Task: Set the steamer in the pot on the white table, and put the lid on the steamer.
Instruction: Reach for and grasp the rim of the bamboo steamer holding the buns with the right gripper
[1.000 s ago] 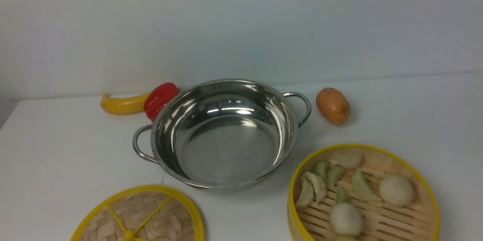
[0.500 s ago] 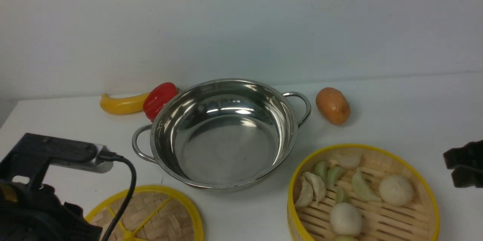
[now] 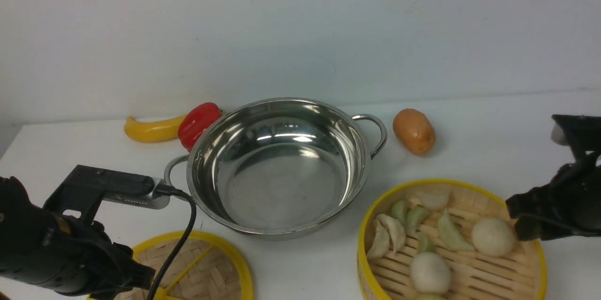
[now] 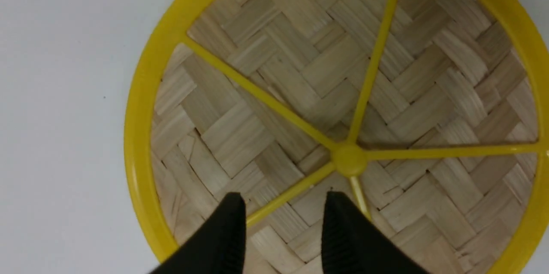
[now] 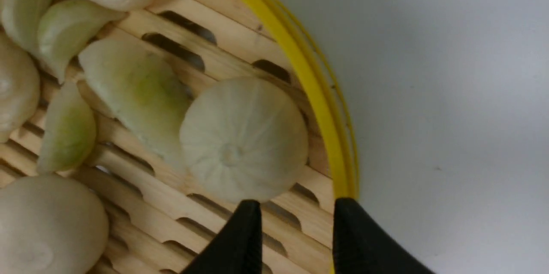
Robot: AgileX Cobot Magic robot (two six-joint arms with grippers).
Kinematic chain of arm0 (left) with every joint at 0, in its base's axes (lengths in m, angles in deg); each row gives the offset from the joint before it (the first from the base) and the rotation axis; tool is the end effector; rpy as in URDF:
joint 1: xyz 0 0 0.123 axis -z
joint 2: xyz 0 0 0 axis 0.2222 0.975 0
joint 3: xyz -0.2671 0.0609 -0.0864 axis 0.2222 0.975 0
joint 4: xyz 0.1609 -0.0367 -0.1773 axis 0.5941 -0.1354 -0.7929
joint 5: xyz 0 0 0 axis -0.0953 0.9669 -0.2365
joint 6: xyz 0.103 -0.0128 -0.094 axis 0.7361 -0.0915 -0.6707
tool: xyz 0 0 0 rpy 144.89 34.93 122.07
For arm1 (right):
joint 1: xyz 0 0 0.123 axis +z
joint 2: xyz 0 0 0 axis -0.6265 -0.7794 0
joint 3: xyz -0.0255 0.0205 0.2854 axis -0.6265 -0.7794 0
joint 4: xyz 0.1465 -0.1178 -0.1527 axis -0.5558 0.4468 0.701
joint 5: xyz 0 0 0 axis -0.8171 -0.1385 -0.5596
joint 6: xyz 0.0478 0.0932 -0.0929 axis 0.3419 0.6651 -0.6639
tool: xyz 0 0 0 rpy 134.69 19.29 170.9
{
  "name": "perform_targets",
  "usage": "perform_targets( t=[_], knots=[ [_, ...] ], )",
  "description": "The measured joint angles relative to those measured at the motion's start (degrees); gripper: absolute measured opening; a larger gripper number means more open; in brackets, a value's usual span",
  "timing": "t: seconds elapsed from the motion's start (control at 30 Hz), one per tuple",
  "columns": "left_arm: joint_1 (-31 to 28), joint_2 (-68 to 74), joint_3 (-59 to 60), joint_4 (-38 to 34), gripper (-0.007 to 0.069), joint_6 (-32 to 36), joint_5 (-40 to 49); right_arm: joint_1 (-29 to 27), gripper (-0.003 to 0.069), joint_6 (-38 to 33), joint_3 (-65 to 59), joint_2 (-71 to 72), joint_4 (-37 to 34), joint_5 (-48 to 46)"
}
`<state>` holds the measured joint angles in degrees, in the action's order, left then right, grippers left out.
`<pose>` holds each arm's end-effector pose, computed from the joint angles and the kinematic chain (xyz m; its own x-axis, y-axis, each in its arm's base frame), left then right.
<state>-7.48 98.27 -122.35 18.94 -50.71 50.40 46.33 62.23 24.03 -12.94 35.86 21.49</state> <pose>0.2284 -0.0275 0.1825 -0.9100 0.1613 -0.3819 0.1790 0.9838 -0.0110 0.2639 0.0633 0.1598 -0.9867 -0.0393 -0.1575 -0.0729 0.9742 0.2136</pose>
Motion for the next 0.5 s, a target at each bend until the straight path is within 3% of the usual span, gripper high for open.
perform_targets(
  t=[0.2,0.5],
  knots=[
    [0.0,0.0,0.0,0.0,0.0242,0.1,-0.6,1.8,0.0248,6.8,0.0,-2.8,6.7,0.0],
    [0.0,0.0,0.0,-0.1,0.0242,0.1,-0.6,1.8,0.0248,8.3,0.1,-1.3,9.2,1.5]
  ],
)
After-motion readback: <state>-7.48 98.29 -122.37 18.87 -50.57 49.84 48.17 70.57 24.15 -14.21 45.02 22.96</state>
